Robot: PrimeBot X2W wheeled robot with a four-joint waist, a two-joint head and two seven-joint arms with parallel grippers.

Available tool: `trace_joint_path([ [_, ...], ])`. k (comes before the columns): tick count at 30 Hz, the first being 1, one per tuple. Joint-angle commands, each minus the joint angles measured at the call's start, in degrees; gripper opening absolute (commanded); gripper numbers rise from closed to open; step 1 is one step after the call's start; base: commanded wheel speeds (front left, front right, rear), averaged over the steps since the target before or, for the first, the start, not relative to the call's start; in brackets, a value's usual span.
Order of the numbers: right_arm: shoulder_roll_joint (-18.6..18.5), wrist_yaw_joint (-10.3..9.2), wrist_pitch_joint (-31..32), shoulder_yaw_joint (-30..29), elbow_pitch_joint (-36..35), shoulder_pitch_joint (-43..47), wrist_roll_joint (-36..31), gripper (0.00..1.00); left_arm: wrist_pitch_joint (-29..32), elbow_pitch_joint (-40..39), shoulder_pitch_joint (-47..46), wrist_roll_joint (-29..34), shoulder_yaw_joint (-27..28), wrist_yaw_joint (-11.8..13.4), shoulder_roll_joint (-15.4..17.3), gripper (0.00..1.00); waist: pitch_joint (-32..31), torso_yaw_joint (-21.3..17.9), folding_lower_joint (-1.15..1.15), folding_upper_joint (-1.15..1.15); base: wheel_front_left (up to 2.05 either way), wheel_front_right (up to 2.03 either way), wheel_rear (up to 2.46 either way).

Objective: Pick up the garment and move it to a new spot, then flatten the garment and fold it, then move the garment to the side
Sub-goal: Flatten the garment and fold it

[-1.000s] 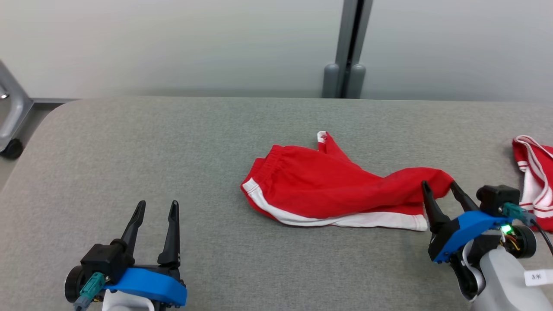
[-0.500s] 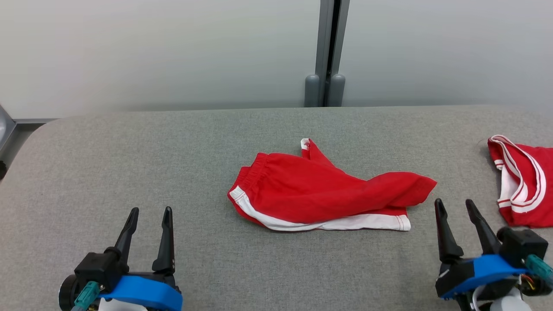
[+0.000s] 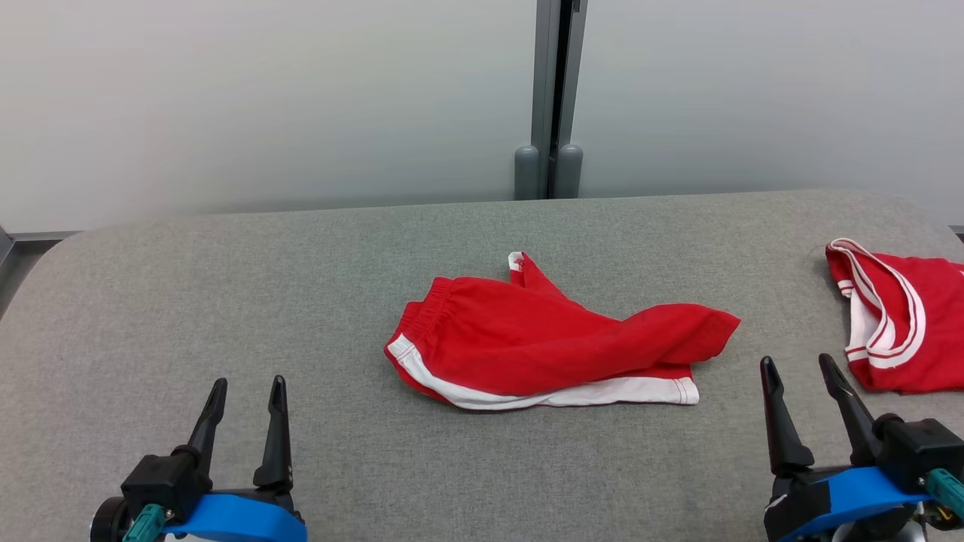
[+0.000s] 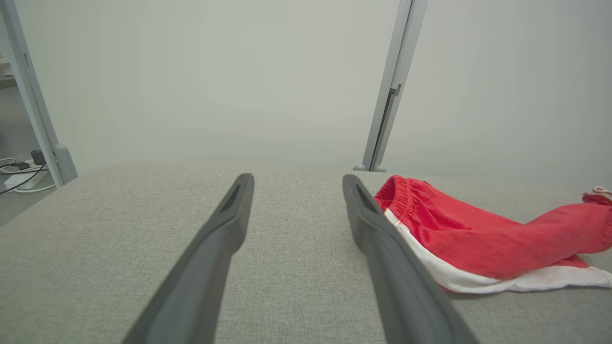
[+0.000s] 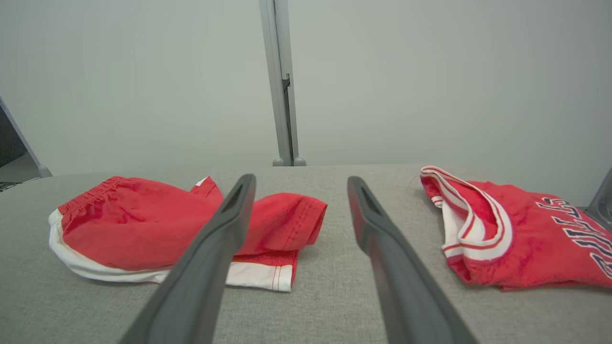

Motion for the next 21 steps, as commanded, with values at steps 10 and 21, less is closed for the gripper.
trace_joint_path([
  [10, 0.19, 0.00, 3.73, 0.25, -1.97, 1.66, 0.00, 1.00, -0.25, 1.23, 0.21, 0.82, 0.56, -0.75, -0.93, 1.00, -0.14, 0.46, 0.00, 0.00, 0.00, 0.00, 0.00],
  [21, 0.19, 0.00, 4.78, 0.33, -2.12, 2.07, 0.44, 1.00, -0.25, 2.26, -0.39, 0.99, 0.68, -1.19, -1.26, 1.00, 0.18, 0.30, 0.00, 0.00, 0.00, 0.00, 0.00],
])
